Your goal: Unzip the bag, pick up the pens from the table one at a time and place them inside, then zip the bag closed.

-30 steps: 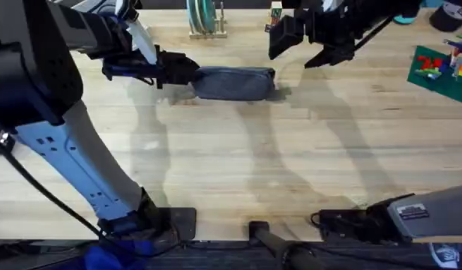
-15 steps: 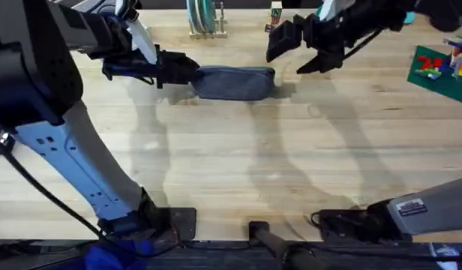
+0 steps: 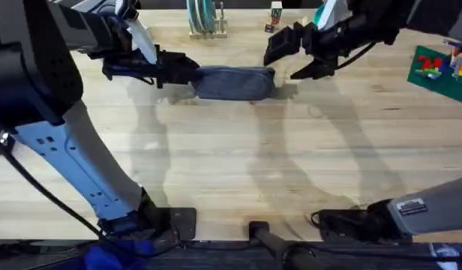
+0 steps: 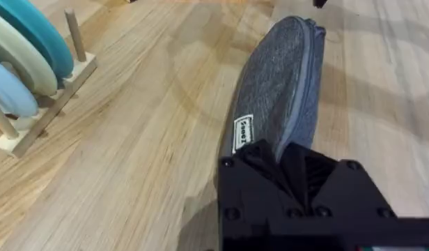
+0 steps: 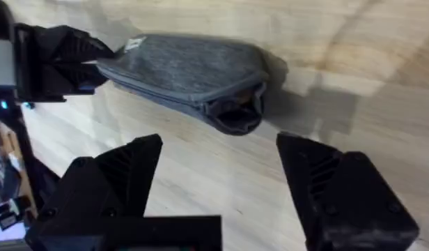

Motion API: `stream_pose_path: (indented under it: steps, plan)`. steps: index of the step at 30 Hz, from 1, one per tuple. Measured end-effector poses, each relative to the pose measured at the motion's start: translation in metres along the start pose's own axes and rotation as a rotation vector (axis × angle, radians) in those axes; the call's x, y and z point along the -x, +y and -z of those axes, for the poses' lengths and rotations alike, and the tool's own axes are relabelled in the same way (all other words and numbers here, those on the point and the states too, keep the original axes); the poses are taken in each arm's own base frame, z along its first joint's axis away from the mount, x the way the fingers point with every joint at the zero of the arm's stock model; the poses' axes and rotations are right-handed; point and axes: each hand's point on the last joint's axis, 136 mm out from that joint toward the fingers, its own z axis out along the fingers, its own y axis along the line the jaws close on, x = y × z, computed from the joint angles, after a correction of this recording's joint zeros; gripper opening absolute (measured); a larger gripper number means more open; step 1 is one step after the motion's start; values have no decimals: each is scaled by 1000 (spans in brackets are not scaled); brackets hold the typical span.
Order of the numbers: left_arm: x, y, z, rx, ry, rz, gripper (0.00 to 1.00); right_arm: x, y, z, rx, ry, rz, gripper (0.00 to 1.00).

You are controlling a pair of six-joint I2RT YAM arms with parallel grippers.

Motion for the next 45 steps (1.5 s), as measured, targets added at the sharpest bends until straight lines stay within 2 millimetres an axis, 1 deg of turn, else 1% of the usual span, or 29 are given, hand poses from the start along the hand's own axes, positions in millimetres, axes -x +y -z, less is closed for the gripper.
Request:
stream_pose_path:
  steps: [4, 10, 18, 22, 25, 32, 36, 45]
  plan:
    - [0, 0, 0, 0, 0, 0, 41, 3, 2, -6, 25, 1, 4, 996]
    - [0, 0, 0, 0, 0, 0, 41, 4, -4, -22, 42, 25, -14, 995]
    - [0, 0, 0, 0, 0, 1, 41, 7, -1, -30, 79, 30, -22, 996]
    - [0, 0, 0, 0, 0, 3, 41, 10, -1, -45, 108, 39, -26, 996]
    - [0, 0, 0, 0, 0, 5, 41, 7, 0, -54, 120, 57, -35, 996]
    - [0, 0, 0, 1, 0, 9, 41, 7, 11, -54, 169, 64, -49, 996]
    - [0, 1, 0, 1, 1, 8, 41, 7, 12, -54, 181, 67, -54, 996]
    - [0, 1, 0, 3, 2, 8, 41, 14, 19, -54, 216, 44, -79, 996]
